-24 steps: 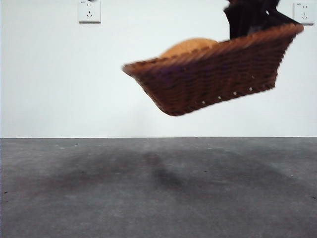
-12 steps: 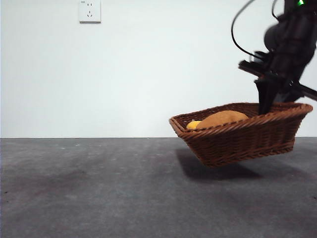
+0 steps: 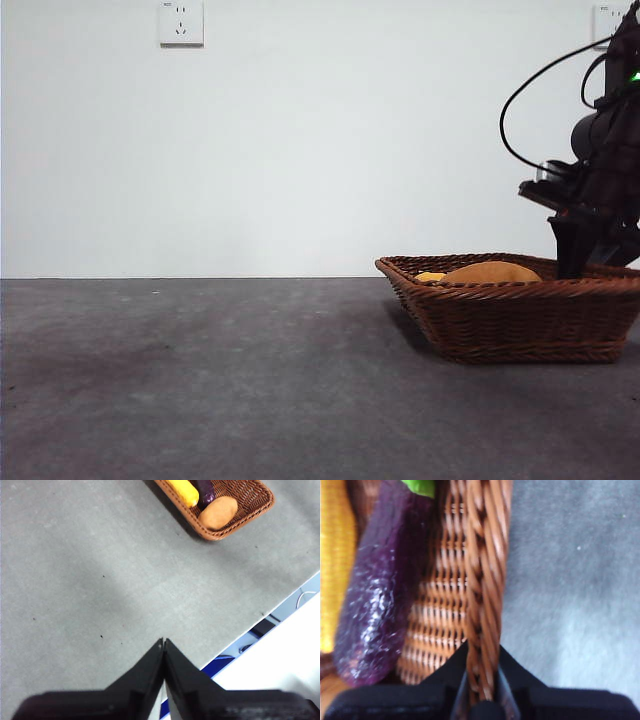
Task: Help me put the vegetables on the table into the basket
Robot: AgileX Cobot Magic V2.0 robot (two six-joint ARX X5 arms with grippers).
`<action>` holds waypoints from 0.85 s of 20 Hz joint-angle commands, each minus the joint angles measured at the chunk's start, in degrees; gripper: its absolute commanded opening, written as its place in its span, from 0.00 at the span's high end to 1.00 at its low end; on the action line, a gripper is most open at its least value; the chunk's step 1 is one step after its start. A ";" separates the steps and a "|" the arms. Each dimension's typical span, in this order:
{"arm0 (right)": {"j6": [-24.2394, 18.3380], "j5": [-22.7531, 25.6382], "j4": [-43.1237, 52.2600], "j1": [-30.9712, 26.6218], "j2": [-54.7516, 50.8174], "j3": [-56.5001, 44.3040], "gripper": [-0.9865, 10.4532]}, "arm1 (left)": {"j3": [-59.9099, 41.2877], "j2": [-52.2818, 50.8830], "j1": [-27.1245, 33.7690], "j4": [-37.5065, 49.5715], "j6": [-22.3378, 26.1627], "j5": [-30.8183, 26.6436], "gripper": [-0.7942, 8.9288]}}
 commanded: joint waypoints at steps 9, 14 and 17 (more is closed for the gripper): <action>0.63 1.51 0.61 0.35 0.00 -0.24 0.47 | -0.37 0.57 -0.02 0.22 -0.35 2.91 0.93; 0.70 1.53 -1.18 0.35 -8.63 -0.24 0.47 | -0.37 0.57 -0.02 0.22 0.48 2.91 0.93; 0.68 1.53 -3.13 0.35 -16.26 -0.24 0.47 | -0.37 0.61 -0.02 0.22 1.92 2.89 0.93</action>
